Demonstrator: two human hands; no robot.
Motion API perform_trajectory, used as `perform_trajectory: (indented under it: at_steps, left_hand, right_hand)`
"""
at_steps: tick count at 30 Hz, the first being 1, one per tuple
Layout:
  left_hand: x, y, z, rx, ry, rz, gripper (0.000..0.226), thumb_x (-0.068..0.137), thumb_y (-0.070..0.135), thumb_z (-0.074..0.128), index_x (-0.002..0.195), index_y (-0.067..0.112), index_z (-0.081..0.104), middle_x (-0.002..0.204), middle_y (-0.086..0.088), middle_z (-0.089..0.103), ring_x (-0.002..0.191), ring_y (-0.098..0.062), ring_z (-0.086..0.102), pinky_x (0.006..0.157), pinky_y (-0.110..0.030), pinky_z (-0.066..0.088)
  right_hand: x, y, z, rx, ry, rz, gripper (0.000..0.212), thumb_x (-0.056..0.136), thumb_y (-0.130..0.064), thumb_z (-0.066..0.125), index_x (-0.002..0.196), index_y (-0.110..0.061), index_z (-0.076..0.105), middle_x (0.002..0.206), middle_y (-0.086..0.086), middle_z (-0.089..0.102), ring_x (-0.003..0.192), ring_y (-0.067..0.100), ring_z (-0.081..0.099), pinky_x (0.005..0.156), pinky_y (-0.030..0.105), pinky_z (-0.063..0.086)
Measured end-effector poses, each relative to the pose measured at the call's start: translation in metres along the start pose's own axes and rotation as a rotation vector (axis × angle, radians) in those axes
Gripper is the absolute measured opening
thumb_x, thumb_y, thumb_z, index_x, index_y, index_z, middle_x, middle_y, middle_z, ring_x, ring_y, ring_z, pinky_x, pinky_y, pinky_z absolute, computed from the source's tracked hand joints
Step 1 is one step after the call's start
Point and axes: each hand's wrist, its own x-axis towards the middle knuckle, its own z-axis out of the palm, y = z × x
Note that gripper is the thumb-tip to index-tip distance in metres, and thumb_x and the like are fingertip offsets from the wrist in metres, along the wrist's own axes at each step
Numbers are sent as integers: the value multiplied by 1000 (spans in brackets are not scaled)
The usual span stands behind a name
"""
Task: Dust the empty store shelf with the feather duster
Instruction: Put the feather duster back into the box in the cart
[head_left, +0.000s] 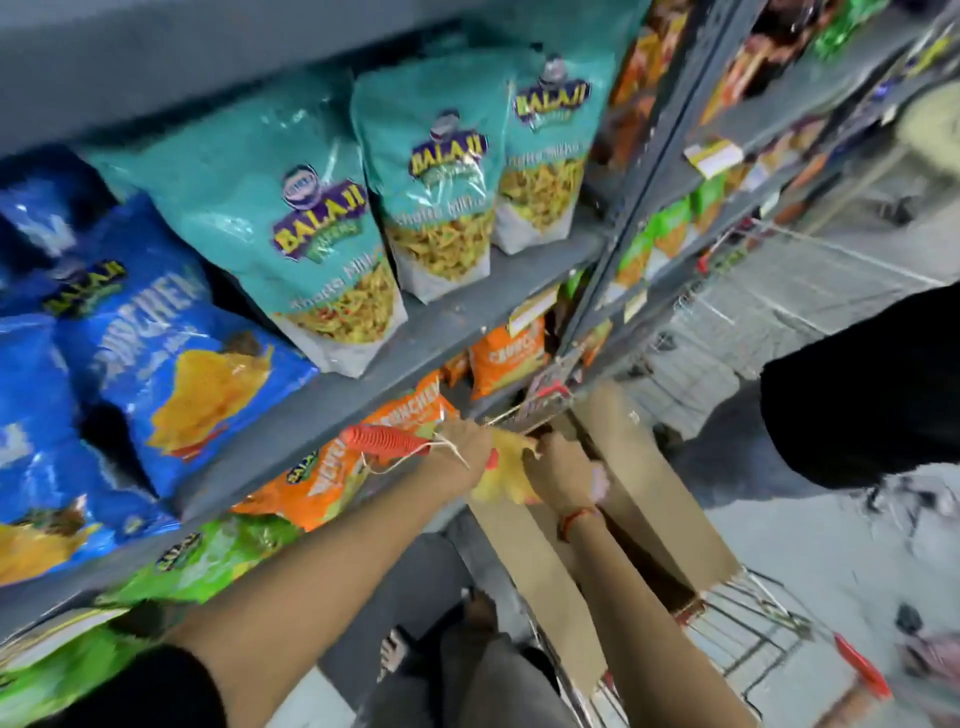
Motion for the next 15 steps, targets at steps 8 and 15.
perform_trajectory:
  at_steps: [8,15]
  left_hand:
    - [58,-7,81,-432,-216,-251,34,94,17,41,62,9,39,65,-9,39,60,-19,40,52,-25,31]
    - [98,-19,116,-390,-254,-177,38,94,4,37,59,16,30,64,-5,32,73,-18,41,50,-17,23]
  right_hand:
    - [31,40,71,-101,-89,18,33,91,-23,55,118,-3,56,130,18,55,126,33,42,99,39,44]
    - [48,58,98,-187,-132,-17,34,92,-23,51,118,-1,52,127,21,55,124,32,43,101,40,41]
